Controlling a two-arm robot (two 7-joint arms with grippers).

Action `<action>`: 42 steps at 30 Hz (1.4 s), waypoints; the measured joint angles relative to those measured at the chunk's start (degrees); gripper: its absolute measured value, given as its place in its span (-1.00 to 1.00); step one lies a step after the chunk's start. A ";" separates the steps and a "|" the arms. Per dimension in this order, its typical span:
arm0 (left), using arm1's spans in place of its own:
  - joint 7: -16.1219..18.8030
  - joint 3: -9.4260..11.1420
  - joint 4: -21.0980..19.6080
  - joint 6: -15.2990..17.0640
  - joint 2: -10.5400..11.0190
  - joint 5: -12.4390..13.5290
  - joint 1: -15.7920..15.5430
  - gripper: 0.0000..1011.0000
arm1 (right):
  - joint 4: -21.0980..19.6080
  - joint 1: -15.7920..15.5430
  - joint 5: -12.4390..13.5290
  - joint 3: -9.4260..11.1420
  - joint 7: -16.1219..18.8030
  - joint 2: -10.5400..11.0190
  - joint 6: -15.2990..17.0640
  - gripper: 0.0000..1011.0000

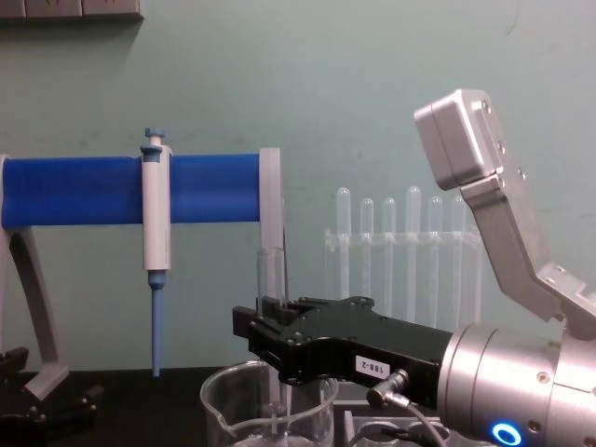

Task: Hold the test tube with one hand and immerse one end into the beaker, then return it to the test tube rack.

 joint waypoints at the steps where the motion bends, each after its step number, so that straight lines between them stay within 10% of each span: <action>1: 0.00 0.00 0.00 0.00 0.00 0.00 0.00 0.98 | 0.00 0.00 0.00 0.00 0.01 0.00 0.00 -0.56; 12: 0.00 0.00 0.00 0.00 0.00 0.00 0.00 0.98 | -0.59 -0.01 -0.10 0.21 0.04 -0.06 0.50 -0.56; 27: 0.00 0.00 0.00 0.00 0.00 0.00 0.00 0.98 | -13.81 1.44 2.26 3.17 0.08 1.27 8.17 -0.55; 42: 0.00 0.00 0.00 0.00 0.00 0.00 0.00 0.98 | -26.39 -4.98 4.45 10.62 -4.99 9.78 12.95 -0.56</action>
